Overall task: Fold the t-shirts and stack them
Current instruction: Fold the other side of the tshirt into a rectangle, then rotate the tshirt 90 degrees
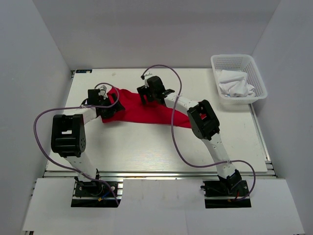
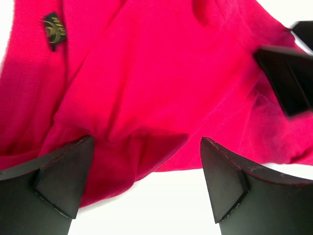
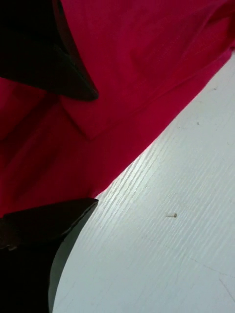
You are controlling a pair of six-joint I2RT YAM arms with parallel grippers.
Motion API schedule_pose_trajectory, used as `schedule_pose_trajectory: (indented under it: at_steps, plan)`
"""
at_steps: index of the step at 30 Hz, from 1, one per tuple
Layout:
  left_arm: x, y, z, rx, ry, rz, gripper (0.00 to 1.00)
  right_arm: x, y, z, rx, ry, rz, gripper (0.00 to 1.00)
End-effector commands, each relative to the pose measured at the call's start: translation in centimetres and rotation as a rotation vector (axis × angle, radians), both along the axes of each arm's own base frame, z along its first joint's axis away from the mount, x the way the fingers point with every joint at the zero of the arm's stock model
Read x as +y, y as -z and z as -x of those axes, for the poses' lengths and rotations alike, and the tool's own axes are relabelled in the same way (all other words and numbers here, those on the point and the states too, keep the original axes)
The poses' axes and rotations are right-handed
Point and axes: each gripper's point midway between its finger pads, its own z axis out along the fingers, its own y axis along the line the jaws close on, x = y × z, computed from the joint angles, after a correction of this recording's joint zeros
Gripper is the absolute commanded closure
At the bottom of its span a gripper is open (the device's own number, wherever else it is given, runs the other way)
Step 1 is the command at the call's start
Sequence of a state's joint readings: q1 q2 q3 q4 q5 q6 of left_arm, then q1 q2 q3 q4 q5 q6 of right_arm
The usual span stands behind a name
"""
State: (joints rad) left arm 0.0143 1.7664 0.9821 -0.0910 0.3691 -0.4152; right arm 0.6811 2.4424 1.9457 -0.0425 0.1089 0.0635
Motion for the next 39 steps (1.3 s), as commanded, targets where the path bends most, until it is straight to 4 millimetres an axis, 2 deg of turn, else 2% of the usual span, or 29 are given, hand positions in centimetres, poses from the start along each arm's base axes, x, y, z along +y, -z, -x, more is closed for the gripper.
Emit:
schedule_pose_trajectory:
  at_steps: [1, 2, 4, 5, 7, 9, 10, 11, 12, 13, 15, 16, 18, 20, 21, 22, 23, 25, 28, 29, 30, 31, 32, 33, 34, 36, 37, 38, 39]
  plan:
    - [1.7, -4.2, -0.9, -0.075, -0.053, -0.066, 0.00, 0.1, -9.9, 0.0, -0.118, -0.019, -0.098, 0.10]
    - [2.0, -5.0, -1.2, -0.091, -0.064, -0.075, 0.00, -0.1, -11.5, 0.0, -0.141, -0.008, -0.112, 0.10]
    - [2.8, -6.3, -1.7, -0.104, -0.099, -0.110, 0.00, -0.8, -11.5, 0.6, -0.133, -0.005, -0.102, 0.10]
    - [3.2, -7.1, -2.0, -0.116, -0.116, -0.126, 0.00, -1.5, -14.0, 0.7, -0.164, 0.034, -0.124, 0.10]
    - [4.3, -8.2, -2.5, -0.113, -0.161, -0.170, 0.00, -3.4, -12.3, 1.3, -0.134, 0.082, -0.089, 0.10]
    - [3.7, -9.6, -3.3, -0.137, -0.133, -0.198, 0.00, -5.5, -13.2, 2.1, -0.130, 0.153, -0.087, 0.10]
    - [3.3, -9.2, -3.4, -0.121, -0.122, -0.199, 0.00, -7.8, -11.8, 2.9, -0.084, 0.213, -0.070, 0.10]
    - [2.9, -9.1, -3.6, -0.122, -0.100, -0.191, 0.00, -8.9, -11.2, 3.0, -0.062, 0.261, -0.077, 0.10]
    - [2.0, -8.9, -3.7, -0.124, -0.059, -0.150, 0.00, -9.7, -11.6, 3.4, -0.051, 0.279, -0.096, 0.10]
    - [1.6, -8.0, -4.0, -0.116, -0.043, -0.135, 0.00, -12.7, -8.5, 3.8, 0.011, 0.329, -0.057, 0.10]
    - [0.1, -7.6, -4.4, -0.106, 0.013, -0.089, 0.00, -14.4, -8.1, 4.5, 0.089, 0.362, -0.114, 0.10]
    - [-0.8, -6.3, -4.8, -0.081, 0.028, -0.074, 0.00, -15.5, -6.6, 5.2, 0.126, 0.377, -0.099, 0.10]
    - [-2.4, -5.9, -5.9, -0.088, 0.072, -0.053, 0.00, -18.2, -4.4, 6.0, 0.215, 0.410, -0.098, 0.10]
    - [-3.5, -5.8, -7.1, -0.080, 0.100, -0.039, 0.00, -18.9, -3.6, 6.6, 0.254, 0.409, -0.098, 0.10]
    - [-4.3, -3.8, -7.5, -0.044, 0.116, -0.040, 0.00, -20.5, -2.5, 6.9, 0.284, 0.439, -0.088, 0.10]
    - [-4.3, -3.0, -7.9, -0.019, 0.105, -0.041, 0.00, -20.5, -2.1, 7.2, 0.304, 0.428, -0.095, 0.10]
    - [-4.7, -3.5, -9.2, -0.036, 0.107, -0.047, 0.00, -21.2, -1.8, 7.1, 0.312, 0.442, -0.095, 0.10]
    - [-4.1, -1.8, -11.1, -0.003, 0.075, -0.085, 0.00, -22.3, -0.2, 8.0, 0.369, 0.453, -0.065, 0.10]
    - [-4.3, 0.4, -12.6, 0.046, 0.069, -0.109, 0.00, -23.9, 1.3, 8.9, 0.414, 0.477, -0.023, 0.10]
    - [-4.4, 1.7, -14.3, 0.052, 0.069, -0.110, 0.00, -24.2, 2.0, 9.7, 0.435, 0.479, -0.007, 0.10]
    - [-4.4, 2.9, -14.3, 0.099, 0.071, -0.113, 0.00, -24.6, 2.8, 10.6, 0.456, 0.486, 0.012, 0.10]
    - [-4.7, 1.5, -16.6, 0.050, 0.069, -0.110, 0.00, -24.6, 3.5, 11.9, 0.488, 0.474, 0.022, 0.10]
    - [-4.9, 4.8, -16.7, 0.101, 0.080, -0.103, 0.00, -24.6, 3.9, 12.7, 0.502, 0.458, 0.029, 0.10]
    - [-5.0, 5.4, -17.4, 0.103, 0.073, -0.097, 0.00, -23.5, 3.5, 13.7, 0.526, 0.406, -0.009, 0.10]
    - [-5.7, 3.9, -19.2, 0.045, 0.088, -0.072, 0.00, -23.0, 4.5, 16.4, 0.588, 0.349, -0.031, 0.10]
    - [-7.0, 5.4, -20.8, 0.013, 0.088, -0.025, 0.00, -21.2, 3.7, 18.9, 0.618, 0.244, -0.086, 0.10]
    - [-8.4, 4.2, -21.9, -0.041, 0.115, 0.016, 0.00, -20.1, 4.2, 22.8, 0.683, 0.152, -0.092, 0.10]
    - [-9.0, 3.8, -22.5, -0.072, 0.125, 0.048, 0.00, -18.8, 3.2, 24.3, 0.666, 0.089, -0.096, 0.10]
    - [-10.3, 2.7, -22.9, -0.103, 0.133, 0.099, 0.00, -18.5, 3.7, 26.4, 0.693, 0.052, -0.080, 0.10]
